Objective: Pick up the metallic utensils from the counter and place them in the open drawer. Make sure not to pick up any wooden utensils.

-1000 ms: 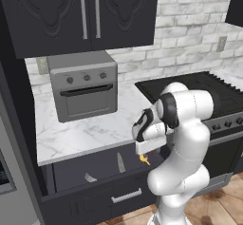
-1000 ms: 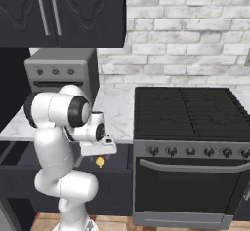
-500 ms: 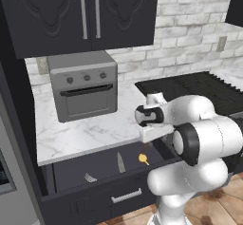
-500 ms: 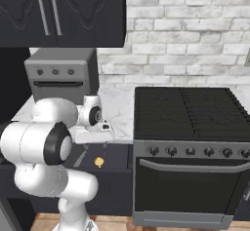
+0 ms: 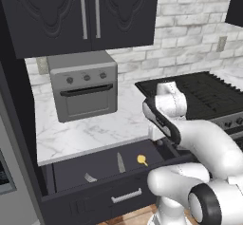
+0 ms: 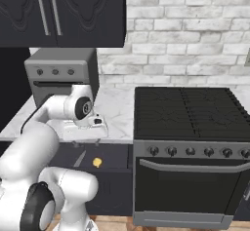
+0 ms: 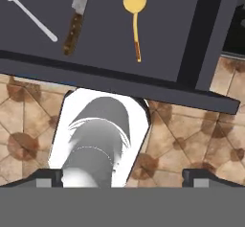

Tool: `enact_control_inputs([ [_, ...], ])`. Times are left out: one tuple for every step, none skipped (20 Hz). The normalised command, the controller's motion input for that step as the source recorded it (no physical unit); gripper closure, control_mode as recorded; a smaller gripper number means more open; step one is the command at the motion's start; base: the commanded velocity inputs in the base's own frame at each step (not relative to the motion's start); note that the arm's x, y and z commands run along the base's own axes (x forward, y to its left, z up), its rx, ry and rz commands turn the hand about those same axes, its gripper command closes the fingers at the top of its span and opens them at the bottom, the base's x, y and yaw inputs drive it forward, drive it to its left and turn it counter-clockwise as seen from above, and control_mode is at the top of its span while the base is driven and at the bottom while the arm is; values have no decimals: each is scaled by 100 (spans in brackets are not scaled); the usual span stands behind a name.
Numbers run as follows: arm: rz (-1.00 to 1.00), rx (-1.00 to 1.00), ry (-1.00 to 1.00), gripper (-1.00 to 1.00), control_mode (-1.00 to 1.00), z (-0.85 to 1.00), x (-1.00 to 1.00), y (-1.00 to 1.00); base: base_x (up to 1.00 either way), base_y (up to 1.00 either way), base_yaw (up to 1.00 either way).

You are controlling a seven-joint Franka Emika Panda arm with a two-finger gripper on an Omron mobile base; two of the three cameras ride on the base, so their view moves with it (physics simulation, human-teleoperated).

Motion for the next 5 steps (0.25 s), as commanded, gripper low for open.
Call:
enact_control_inputs([
  [2,0,0,-100,-100,72,-86,0,0,0,0],
  [2,0,0,-100,-100,68,-86,0,0,0,0],
  [1,0,-2,-100,-100,51,-84,0,0,0,0],
  [0,0,-7,-100,-100,41,-81,0,0,0,0],
  [0,0,-14,-100,-100,21,-77,0,0,0,0],
])
